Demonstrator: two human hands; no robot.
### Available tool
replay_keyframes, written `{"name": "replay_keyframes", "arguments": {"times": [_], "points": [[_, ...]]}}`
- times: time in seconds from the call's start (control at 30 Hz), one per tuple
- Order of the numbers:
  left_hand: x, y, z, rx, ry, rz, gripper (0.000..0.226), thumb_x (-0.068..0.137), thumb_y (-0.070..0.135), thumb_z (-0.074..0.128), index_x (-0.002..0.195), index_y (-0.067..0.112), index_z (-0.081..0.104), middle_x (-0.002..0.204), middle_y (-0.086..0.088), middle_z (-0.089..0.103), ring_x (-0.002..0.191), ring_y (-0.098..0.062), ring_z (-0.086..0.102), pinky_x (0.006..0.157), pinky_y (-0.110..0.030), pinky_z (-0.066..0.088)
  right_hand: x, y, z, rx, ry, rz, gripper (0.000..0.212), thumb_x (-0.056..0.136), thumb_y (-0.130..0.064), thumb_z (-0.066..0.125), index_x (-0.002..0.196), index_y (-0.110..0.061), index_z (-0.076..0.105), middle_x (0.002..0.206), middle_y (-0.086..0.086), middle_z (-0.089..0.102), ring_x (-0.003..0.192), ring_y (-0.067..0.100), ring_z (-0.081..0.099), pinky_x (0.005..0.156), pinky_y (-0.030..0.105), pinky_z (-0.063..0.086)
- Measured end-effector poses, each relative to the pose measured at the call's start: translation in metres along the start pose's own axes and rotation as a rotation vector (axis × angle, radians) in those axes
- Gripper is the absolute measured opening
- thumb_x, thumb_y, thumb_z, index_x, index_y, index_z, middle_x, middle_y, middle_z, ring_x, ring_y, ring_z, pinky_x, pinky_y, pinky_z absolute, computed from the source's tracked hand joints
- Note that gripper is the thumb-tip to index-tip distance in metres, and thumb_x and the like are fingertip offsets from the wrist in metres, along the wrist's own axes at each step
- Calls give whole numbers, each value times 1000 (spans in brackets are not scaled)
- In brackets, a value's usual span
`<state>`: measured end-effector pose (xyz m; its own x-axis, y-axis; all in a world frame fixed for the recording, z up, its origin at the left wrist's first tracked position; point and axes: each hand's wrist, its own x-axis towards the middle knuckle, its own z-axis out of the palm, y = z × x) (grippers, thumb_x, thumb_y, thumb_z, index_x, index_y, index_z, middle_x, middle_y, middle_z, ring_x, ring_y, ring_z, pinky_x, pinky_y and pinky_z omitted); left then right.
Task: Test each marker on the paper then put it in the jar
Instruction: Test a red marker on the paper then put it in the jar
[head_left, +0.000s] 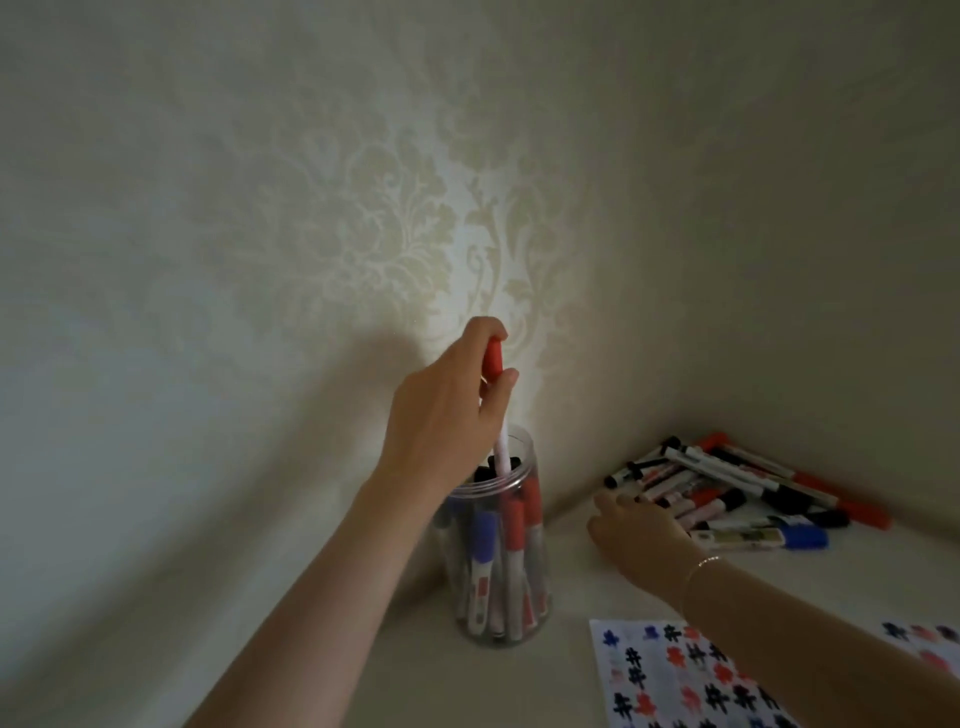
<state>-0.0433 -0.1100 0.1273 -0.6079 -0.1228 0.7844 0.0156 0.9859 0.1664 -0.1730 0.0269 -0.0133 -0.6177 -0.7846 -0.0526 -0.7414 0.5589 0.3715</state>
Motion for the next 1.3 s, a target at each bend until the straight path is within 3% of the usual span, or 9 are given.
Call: {"name": "replay_keyframes", "arguments": {"times": [0.3, 0.5, 0.67, 0.83, 0.93, 1.0, 1.1, 1.23, 1.3], "points": [[1, -10, 5, -58, -260, -153, 37, 87, 34, 67, 96, 27, 33, 85, 7, 64, 68, -9, 64, 61, -28, 54, -8, 15, -17, 67, 141, 10, 33, 93, 3, 37, 123, -4, 47, 128, 14, 47, 110, 32, 55, 83, 39, 46], [-3, -18, 16, 14, -444, -154, 40, 91, 49, 54, 66, 18, 54, 66, 0, 60, 63, -16, 58, 57, -26, 45, -17, 42, -45, 635, 602, 263, 14, 98, -22, 39, 109, -14, 44, 86, 6, 63, 73, 31, 60, 54, 32, 40], [4, -7, 3, 86, -426, -175, 62, 95, 56, 35, 59, 15, 64, 56, 1, 58, 53, -13, 57, 55, -25, 40, -32, 68, -72, 1399, 896, 446, 7, 96, -19, 52, 101, -14, 53, 92, 9, 66, 76, 20, 64, 65, 34, 57], [4, 40, 6, -281, -226, -55, 42, 94, 49, 44, 88, 16, 69, 88, 8, 68, 78, -4, 64, 76, -28, 54, -53, 80, -85, 1829, 992, 504, 7, 93, -14, 57, 97, -8, 57, 87, 14, 68, 69, 22, 65, 54, 28, 53], [-1, 66, 40, -388, -481, -90, 48, 90, 52, 52, 127, 21, 54, 119, 10, 60, 102, -4, 59, 90, -29, 51, -65, 78, -86, 1806, 1042, 495, 7, 91, -14, 60, 95, -7, 59, 80, 11, 67, 68, 21, 65, 53, 28, 54], [-6, 79, 63, -457, -626, -104, 40, 94, 47, 51, 122, 19, 54, 111, 5, 64, 92, -10, 64, 79, -27, 53, -72, 76, -85, 1816, 1093, 512, 11, 90, -13, 62, 97, -6, 59, 79, 10, 67, 69, 22, 66, 55, 30, 55], [-14, 93, 80, -709, -649, -144, 18, 101, 28, 45, 95, 14, 54, 79, -3, 63, 55, 0, 60, 53, -16, 48, -83, 78, -80, 2050, 988, 487, 24, 81, -16, 72, 97, -5, 58, 75, 7, 60, 64, 19, 61, 56, 28, 53], [-26, 99, 91, -878, -709, -62, 25, 102, 27, 42, 120, 15, 54, 99, 4, 63, 80, 6, 61, 73, -15, 49, -97, 80, -75, 2112, 471, 209, 22, 76, -9, 71, 75, -7, 50, 64, 13, 50, 48, 17, 53, 43, 23, 45], [-34, 103, 92, -949, -774, -59, 22, 101, 29, 42, 116, 22, 57, 71, 11, 57, 57, -2, 51, 56, -20, 43, -106, 82, -72, 2015, 398, 193, 19, 85, 0, 61, 71, -5, 49, 57, 11, 53, 43, 14, 54, 41, 20, 43]]}}
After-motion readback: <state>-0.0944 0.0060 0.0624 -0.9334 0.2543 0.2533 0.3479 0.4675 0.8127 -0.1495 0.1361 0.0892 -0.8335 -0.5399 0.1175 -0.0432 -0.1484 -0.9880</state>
